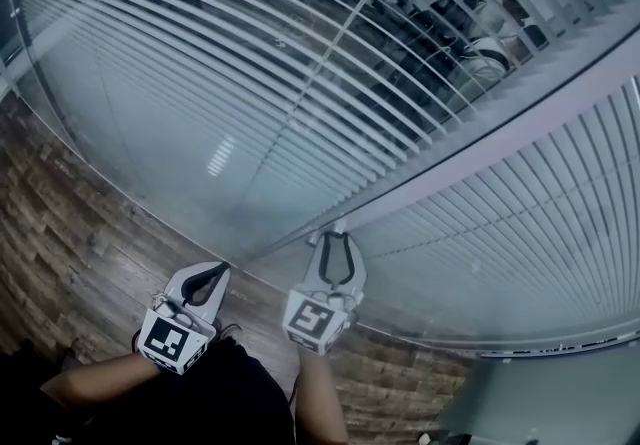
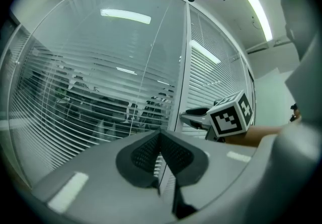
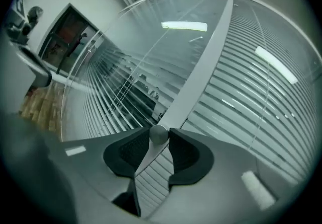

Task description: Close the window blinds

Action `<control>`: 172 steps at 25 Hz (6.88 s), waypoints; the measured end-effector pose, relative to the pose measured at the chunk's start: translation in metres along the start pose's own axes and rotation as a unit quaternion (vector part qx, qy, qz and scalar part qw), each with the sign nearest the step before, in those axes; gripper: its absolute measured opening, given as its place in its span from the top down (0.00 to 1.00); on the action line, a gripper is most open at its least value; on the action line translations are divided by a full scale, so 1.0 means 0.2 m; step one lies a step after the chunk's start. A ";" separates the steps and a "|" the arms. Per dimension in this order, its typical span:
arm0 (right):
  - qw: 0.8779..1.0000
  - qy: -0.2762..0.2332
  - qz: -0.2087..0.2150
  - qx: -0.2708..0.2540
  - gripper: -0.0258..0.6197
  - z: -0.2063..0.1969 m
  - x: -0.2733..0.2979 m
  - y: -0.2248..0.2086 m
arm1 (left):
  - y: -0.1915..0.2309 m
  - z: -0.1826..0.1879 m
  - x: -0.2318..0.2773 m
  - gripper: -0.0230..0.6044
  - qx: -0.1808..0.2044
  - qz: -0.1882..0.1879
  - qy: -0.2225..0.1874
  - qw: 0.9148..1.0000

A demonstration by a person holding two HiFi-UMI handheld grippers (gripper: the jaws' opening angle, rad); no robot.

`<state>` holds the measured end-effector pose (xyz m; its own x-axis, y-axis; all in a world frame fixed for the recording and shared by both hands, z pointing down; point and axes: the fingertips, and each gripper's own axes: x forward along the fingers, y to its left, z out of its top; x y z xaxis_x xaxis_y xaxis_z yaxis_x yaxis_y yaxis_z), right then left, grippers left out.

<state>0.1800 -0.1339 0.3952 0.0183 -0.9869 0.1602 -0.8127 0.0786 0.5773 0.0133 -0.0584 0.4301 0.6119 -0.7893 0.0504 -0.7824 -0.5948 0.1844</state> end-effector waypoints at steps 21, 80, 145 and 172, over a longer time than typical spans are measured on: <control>0.984 -0.043 0.090 0.144 0.68 0.05 -0.04 0.04 | -0.10 -0.06 -0.11 0.96 -0.026 0.049 0.007 0.998; 0.918 -0.021 0.007 0.395 0.75 -0.03 -0.05 0.09 | 0.23 -0.08 0.07 0.96 -0.048 -0.093 0.014 0.994; 0.990 0.019 0.008 0.138 0.76 -0.01 -0.02 0.10 | 0.28 -0.11 0.05 0.96 -0.057 -0.068 0.027 0.996; 0.900 -0.027 0.037 0.434 0.71 -0.14 -0.01 0.16 | 0.31 -0.17 0.03 0.96 -0.073 -0.055 0.038 0.995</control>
<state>0.1709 -0.1264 0.4353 -0.0639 -0.9907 0.1199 -0.9598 0.0281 -0.2793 -0.0276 -0.0960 0.4758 0.7040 -0.7039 0.0946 -0.6886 -0.6439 0.3336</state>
